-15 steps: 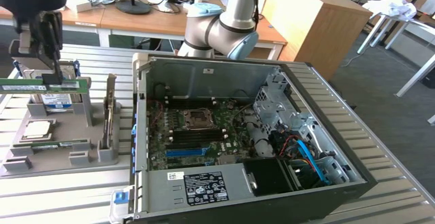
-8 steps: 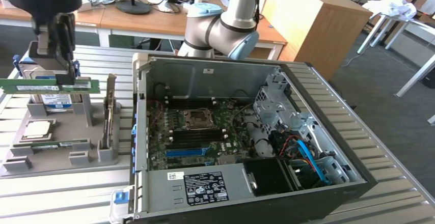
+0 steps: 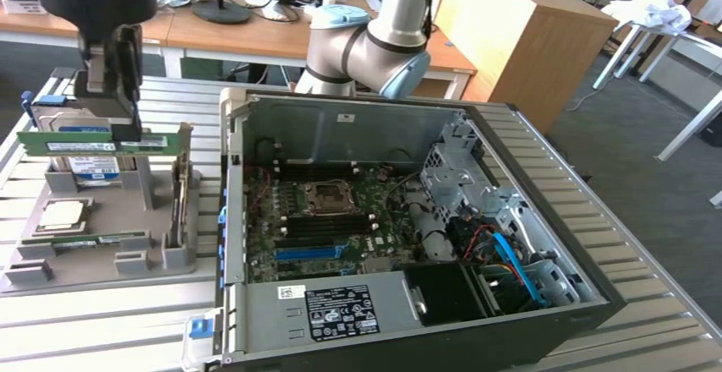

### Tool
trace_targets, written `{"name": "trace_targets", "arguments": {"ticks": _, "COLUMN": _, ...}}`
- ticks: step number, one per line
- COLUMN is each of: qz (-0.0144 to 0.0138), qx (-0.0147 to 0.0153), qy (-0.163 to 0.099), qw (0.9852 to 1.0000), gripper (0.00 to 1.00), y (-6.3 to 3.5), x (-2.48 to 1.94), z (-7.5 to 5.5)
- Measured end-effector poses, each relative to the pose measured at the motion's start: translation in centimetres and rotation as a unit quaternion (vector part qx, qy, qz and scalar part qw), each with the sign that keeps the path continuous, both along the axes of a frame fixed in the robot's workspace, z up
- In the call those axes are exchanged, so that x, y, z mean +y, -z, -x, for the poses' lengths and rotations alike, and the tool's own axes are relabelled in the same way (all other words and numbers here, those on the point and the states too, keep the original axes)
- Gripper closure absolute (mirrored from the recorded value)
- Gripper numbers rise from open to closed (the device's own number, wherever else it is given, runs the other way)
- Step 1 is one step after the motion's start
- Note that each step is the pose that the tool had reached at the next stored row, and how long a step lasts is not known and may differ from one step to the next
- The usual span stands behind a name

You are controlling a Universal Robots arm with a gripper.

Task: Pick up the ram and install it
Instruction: 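Pick up the ram and move it above insertion slot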

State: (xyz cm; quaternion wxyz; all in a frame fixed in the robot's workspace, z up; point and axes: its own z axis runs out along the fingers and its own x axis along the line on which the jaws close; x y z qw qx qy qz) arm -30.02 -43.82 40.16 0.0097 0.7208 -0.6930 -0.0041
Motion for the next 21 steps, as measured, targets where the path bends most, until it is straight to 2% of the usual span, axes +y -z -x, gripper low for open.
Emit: {"name": "trace_targets", "arguments": {"ticks": 21, "qz": 0.0, "qx": 0.0004, "qy": 0.0, "qw": 1.0, "gripper": 0.88, "y": 0.01, "x": -0.01, "z": -2.6}}
